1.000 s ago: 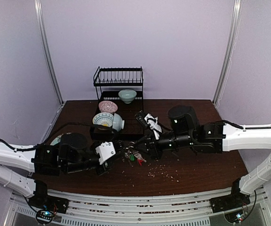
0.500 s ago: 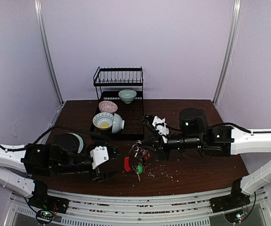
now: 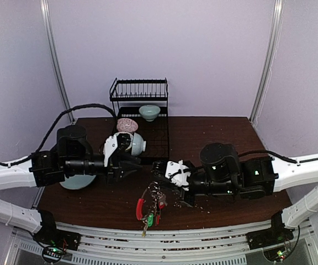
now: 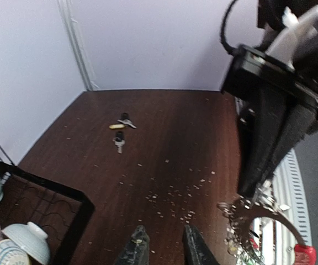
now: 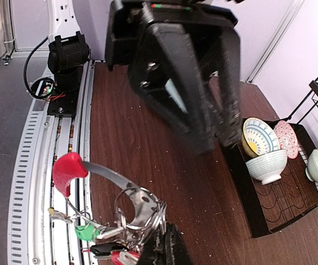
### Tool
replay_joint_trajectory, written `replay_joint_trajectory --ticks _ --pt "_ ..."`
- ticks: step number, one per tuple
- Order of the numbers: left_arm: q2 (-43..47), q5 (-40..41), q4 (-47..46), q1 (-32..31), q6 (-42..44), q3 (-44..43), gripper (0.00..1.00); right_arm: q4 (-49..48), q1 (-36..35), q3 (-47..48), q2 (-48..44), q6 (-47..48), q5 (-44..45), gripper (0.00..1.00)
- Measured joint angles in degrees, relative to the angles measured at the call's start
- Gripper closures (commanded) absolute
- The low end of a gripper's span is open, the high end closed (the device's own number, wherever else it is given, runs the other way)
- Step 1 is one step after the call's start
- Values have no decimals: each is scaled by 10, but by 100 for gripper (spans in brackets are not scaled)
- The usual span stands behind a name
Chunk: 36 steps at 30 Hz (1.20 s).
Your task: Put the keys on the keyring
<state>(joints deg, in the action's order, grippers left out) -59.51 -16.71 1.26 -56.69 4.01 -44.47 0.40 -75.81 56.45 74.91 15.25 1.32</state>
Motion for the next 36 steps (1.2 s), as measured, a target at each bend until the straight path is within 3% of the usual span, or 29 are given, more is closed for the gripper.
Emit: replay_joint_trajectory --ticks 3,11,16,29,36 --pt "11 -38 -16 -13 12 32 70 -8 -1 0 0 0 0 100" --pt "6 25 -49 -85 30 33 82 -26 -1 0 1 0 0 100" --pt "-34 43 -39 -86 33 24 81 -35 -1 0 2 0 0 100" --pt "-31 53 -48 -94 36 23 79 -51 -1 0 3 0 -14 100" --pt "-29 54 -50 -104 44 23 82 -56 0 -1 2 -2 -41 100"
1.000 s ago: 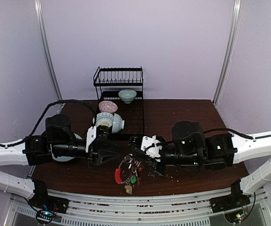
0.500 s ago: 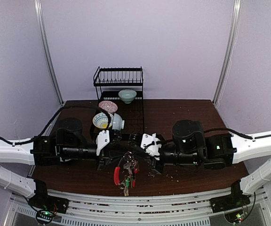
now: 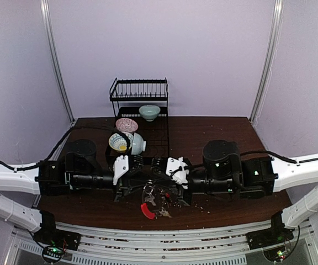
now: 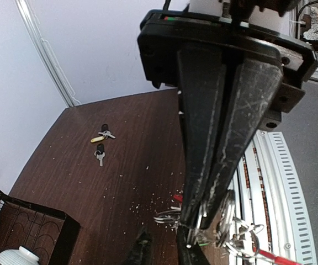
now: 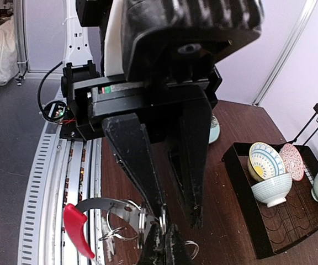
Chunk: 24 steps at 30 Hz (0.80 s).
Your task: Put the keys on the keyring
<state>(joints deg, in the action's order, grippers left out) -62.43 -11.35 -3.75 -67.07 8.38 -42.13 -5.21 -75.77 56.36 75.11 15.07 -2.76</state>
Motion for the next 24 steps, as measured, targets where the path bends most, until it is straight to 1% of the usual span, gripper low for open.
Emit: replay_joint_trajectory --ticks 4,9,15,20,24 --pt "7 0 -1 -14 8 0 79 -14 7 -3 -7 -8 -33 100" --pt "14 11 -1 -36 16 0 77 -46 31 -17 -16 -34 -80 100" --pt "38 27 -18 -48 13 0 78 -70 54 -38 -25 -51 -116 100" --pt "51 71 -22 -51 17 1 80 -67 56 -24 -19 -49 -117 100" --pt "76 121 -14 -53 37 10 78 -53 57 -21 -16 -39 -107 100"
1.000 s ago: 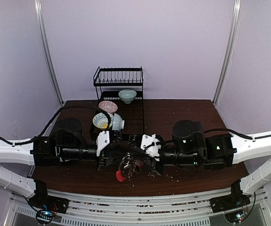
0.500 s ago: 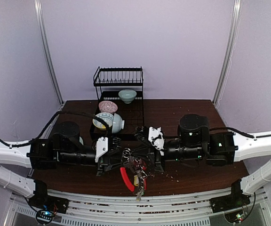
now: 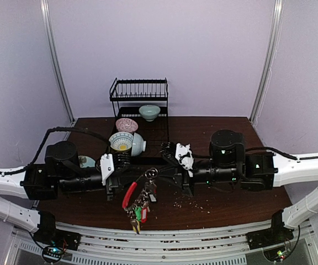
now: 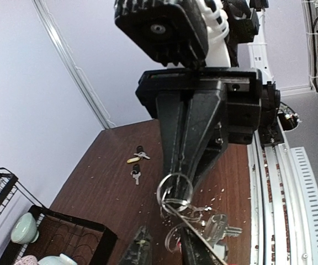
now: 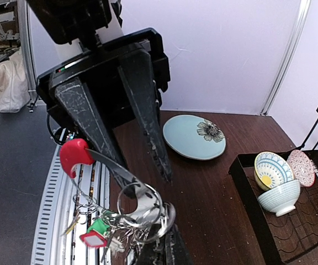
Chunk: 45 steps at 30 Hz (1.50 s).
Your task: Put the keys on the keyring
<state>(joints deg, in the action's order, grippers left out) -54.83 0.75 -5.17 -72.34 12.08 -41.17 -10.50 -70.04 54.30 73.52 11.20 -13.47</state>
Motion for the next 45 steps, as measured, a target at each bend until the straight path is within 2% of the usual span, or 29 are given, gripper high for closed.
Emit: replay_joint_trajectory --ticks 6,11,20,26,29,39,45 --pt "34 70 20 17 30 6 76 62 -1 34 5 42 43 100" --pt "35 81 32 60 32 1 74 114 -3 75 26 80 87 100" --pt "-83 -42 31 68 58 -71 73 165 -11 104 63 126 142 100" --pt "-73 -137 17 123 61 -48 69 159 -12 99 57 123 142 100" --pt "-65 -158 9 142 57 -41 69 156 -12 99 55 116 144 100" --pt "-96 -182 10 142 56 -57 67 156 -12 99 55 111 147 100" --pt "-101 -209 8 142 63 -73 60 153 -12 99 55 111 148 100"
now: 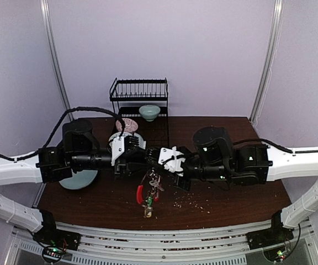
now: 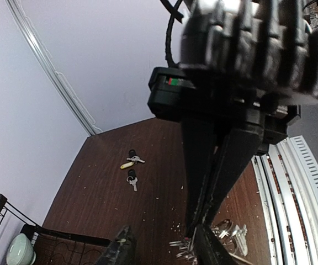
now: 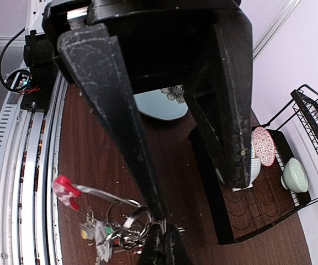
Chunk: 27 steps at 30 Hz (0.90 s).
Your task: Put the keys on the keyring
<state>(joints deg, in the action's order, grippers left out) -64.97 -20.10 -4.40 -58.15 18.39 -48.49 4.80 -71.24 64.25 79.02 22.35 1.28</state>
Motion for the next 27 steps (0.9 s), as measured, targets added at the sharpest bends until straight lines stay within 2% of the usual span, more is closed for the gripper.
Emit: replay_joint_trajectory --ticks 2,6,18,27 --pt "7 -3 0 0 2 7 60 -2 0 0 0 0 0 100" --pt "-3 -2 1 0 4 6 68 -6 0 0 0 0 0 100" --pt "-15 12 1 0 10 0 66 -8 6 0 0 0 -5 100" --pt "2 16 -4 0 10 14 76 -14 10 0 -3 -9 -32 100"
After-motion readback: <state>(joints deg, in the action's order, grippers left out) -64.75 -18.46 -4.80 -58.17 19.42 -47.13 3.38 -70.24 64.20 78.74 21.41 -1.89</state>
